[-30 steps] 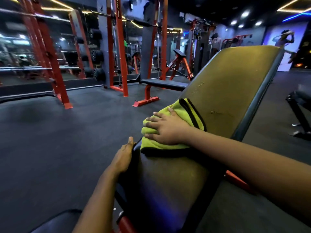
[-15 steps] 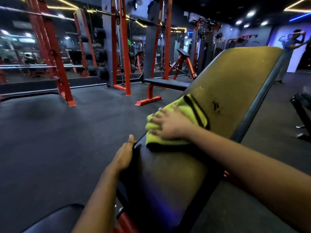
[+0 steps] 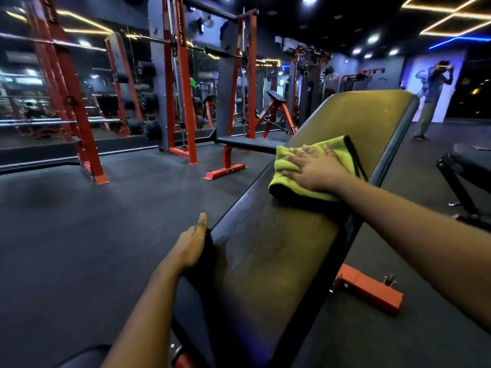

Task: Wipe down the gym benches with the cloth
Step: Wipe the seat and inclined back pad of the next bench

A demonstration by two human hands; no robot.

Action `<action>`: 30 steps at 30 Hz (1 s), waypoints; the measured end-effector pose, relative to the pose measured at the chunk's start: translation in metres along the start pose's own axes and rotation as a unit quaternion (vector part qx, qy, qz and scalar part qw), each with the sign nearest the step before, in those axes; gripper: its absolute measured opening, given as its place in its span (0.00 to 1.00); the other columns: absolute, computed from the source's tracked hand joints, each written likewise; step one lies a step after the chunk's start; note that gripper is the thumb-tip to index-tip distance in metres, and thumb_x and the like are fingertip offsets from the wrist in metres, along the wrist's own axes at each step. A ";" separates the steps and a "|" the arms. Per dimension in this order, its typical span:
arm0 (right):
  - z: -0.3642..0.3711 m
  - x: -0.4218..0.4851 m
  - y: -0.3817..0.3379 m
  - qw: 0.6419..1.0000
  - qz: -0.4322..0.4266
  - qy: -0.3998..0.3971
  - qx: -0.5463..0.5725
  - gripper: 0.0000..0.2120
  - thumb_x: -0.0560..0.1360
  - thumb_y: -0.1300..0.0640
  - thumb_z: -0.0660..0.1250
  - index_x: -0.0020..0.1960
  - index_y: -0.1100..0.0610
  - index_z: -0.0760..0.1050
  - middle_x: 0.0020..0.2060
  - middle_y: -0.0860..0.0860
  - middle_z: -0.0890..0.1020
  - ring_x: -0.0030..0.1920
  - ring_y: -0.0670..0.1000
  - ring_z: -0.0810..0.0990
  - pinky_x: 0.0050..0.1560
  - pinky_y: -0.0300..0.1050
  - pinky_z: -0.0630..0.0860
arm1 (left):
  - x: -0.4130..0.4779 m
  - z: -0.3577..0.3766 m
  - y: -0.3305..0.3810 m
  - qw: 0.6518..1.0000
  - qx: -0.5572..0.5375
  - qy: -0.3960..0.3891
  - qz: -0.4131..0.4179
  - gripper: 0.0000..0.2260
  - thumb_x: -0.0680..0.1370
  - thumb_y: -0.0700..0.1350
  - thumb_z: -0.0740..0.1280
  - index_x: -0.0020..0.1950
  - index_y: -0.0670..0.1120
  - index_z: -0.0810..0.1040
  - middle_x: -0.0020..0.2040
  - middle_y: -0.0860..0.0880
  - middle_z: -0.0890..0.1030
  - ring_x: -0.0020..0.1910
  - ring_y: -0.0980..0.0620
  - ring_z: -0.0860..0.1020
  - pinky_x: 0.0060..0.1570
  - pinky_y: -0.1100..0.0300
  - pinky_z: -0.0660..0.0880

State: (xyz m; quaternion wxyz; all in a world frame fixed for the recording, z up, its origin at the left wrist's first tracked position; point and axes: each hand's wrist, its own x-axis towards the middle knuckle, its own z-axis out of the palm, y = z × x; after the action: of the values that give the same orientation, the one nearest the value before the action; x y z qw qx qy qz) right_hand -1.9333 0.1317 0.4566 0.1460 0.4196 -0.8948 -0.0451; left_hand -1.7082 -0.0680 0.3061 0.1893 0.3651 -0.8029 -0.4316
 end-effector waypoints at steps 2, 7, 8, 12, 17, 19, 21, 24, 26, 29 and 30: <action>0.012 -0.024 -0.030 1.000 -0.015 0.008 -0.017 0.30 0.81 0.34 0.44 0.80 0.42 0.49 0.81 0.46 0.50 0.80 0.53 0.49 0.76 0.67 0.43 | 0.006 0.001 0.020 1.000 -0.022 -0.005 0.018 0.37 0.80 0.67 0.42 0.61 0.41 0.79 0.61 0.40 0.79 0.61 0.41 0.75 0.64 0.52 0.67; 0.047 -0.127 -0.103 0.991 -0.081 0.086 0.056 0.32 0.76 0.35 0.42 0.77 0.42 0.61 0.78 0.49 0.62 0.78 0.57 0.59 0.74 0.67 0.48 | 0.019 0.018 0.060 0.999 0.000 -0.035 0.015 0.42 0.77 0.71 0.40 0.70 0.41 0.73 0.70 0.36 0.72 0.70 0.38 0.69 0.72 0.46 0.62; 0.049 -0.134 -0.101 0.992 -0.064 0.089 0.069 0.30 0.77 0.34 0.45 0.76 0.42 0.63 0.78 0.48 0.63 0.78 0.55 0.59 0.75 0.65 0.48 | 0.019 0.023 0.065 0.999 0.017 -0.024 0.013 0.39 0.80 0.67 0.40 0.73 0.41 0.70 0.72 0.36 0.69 0.72 0.38 0.67 0.72 0.48 0.61; 0.040 -0.108 -0.056 0.993 -0.008 0.097 0.068 0.26 0.81 0.35 0.49 0.77 0.39 0.56 0.80 0.44 0.55 0.79 0.50 0.52 0.76 0.59 0.43 | 0.015 0.032 0.066 0.998 0.058 -0.006 0.013 0.33 0.83 0.61 0.41 0.76 0.40 0.64 0.75 0.36 0.65 0.75 0.39 0.63 0.72 0.52 0.58; 0.020 -0.045 0.045 0.984 0.119 0.116 0.060 0.26 0.82 0.36 0.47 0.78 0.40 0.55 0.80 0.44 0.54 0.79 0.50 0.51 0.76 0.61 0.45 | 0.019 0.034 0.064 0.997 0.080 -0.002 0.017 0.32 0.83 0.61 0.40 0.77 0.42 0.63 0.75 0.37 0.64 0.75 0.40 0.62 0.72 0.52 0.57; 0.009 -0.031 0.072 0.981 0.148 0.117 0.054 0.26 0.81 0.35 0.46 0.78 0.40 0.56 0.80 0.45 0.54 0.80 0.51 0.51 0.76 0.63 0.46 | 0.020 0.034 0.062 0.995 0.101 -0.001 0.022 0.31 0.83 0.61 0.39 0.78 0.45 0.62 0.76 0.38 0.64 0.75 0.40 0.63 0.73 0.50 0.57; 0.006 -0.028 0.068 0.982 0.156 0.099 0.025 0.26 0.82 0.36 0.45 0.78 0.40 0.55 0.80 0.46 0.53 0.80 0.53 0.50 0.76 0.65 0.45 | 0.021 0.034 0.060 0.994 0.109 -0.004 0.019 0.32 0.82 0.62 0.39 0.78 0.45 0.62 0.75 0.38 0.65 0.74 0.39 0.63 0.73 0.49 0.58; 0.017 -0.047 0.024 0.988 0.130 0.084 0.004 0.27 0.82 0.38 0.45 0.79 0.43 0.53 0.80 0.49 0.53 0.80 0.55 0.51 0.76 0.65 0.42 | 0.022 0.033 0.061 0.994 0.112 -0.005 0.018 0.34 0.81 0.63 0.39 0.77 0.45 0.63 0.75 0.37 0.65 0.74 0.39 0.63 0.73 0.49 0.58; 0.027 -0.074 -0.015 0.993 0.068 0.092 0.011 0.27 0.81 0.39 0.47 0.79 0.44 0.55 0.80 0.50 0.55 0.79 0.56 0.53 0.76 0.64 0.42 | 0.021 0.034 0.064 0.994 0.107 -0.007 0.016 0.33 0.82 0.63 0.39 0.77 0.44 0.63 0.75 0.37 0.65 0.74 0.39 0.63 0.73 0.49 0.57; 0.047 -0.119 -0.075 0.993 -0.035 0.105 0.040 0.25 0.79 0.41 0.52 0.75 0.44 0.66 0.77 0.52 0.65 0.76 0.59 0.63 0.74 0.65 0.49 | 0.015 0.033 0.069 0.996 0.087 -0.007 0.008 0.32 0.83 0.61 0.41 0.77 0.42 0.63 0.75 0.36 0.64 0.75 0.39 0.63 0.72 0.50 0.58; 0.053 -0.130 -0.092 0.991 -0.055 0.111 0.050 0.25 0.77 0.41 0.53 0.71 0.44 0.72 0.73 0.52 0.71 0.72 0.60 0.70 0.73 0.66 0.55 | 0.012 0.033 0.071 0.997 0.078 -0.007 0.003 0.32 0.83 0.61 0.41 0.77 0.41 0.63 0.75 0.36 0.64 0.75 0.39 0.63 0.72 0.51 0.58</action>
State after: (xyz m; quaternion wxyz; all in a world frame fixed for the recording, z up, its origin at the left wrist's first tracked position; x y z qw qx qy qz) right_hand -1.8027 0.1702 0.3581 0.2204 0.4773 -0.8498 0.0384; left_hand -1.7669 -0.0333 0.3465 0.1560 0.3733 -0.8365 -0.3695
